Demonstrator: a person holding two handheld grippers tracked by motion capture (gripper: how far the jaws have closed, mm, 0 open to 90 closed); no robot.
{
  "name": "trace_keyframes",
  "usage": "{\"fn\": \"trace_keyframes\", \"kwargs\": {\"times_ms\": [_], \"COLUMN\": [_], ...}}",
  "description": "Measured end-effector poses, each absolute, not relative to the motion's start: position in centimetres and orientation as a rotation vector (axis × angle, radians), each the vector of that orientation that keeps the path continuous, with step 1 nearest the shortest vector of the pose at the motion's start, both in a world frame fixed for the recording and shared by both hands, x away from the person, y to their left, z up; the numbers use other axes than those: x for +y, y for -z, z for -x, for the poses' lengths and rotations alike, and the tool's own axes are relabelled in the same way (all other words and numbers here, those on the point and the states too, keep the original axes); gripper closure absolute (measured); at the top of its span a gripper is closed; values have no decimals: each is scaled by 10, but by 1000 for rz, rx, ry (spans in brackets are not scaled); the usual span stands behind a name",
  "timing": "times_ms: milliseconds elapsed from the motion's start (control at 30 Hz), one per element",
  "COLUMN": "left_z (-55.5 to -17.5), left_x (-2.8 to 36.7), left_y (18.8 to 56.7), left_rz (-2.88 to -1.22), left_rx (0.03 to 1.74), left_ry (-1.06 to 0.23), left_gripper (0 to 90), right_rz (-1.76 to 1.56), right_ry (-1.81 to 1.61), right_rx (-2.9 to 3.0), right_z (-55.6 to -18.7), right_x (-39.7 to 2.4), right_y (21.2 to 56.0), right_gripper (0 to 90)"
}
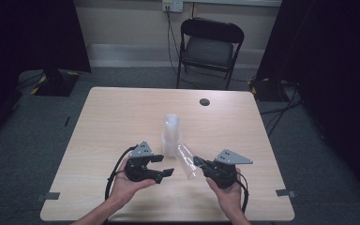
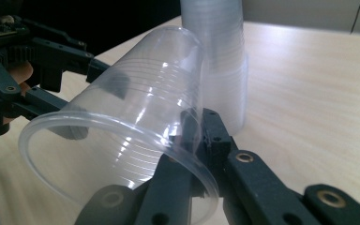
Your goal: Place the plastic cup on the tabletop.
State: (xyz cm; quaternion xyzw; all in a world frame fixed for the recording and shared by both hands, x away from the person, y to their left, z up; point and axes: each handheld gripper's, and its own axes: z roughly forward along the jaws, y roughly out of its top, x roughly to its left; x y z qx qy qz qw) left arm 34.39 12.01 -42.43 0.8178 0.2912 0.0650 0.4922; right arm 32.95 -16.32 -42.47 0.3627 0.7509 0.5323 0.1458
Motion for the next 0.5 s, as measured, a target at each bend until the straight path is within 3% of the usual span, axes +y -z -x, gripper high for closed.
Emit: {"fn": "trace_keyframes", "kwargs": {"times_ms": [500], "left_z": [-334], "left_x": [113], "left_y": [431], "left_rz": [-2041], "left_rx": [574], "left_ry": [-289], "left_gripper": [253], "right_rz": [-1196], "right_ry": [-1511], "right_rx": [2395], "right_z": [-339], "right_x": [-165], "right_y": [427], "right_gripper": [899]}}
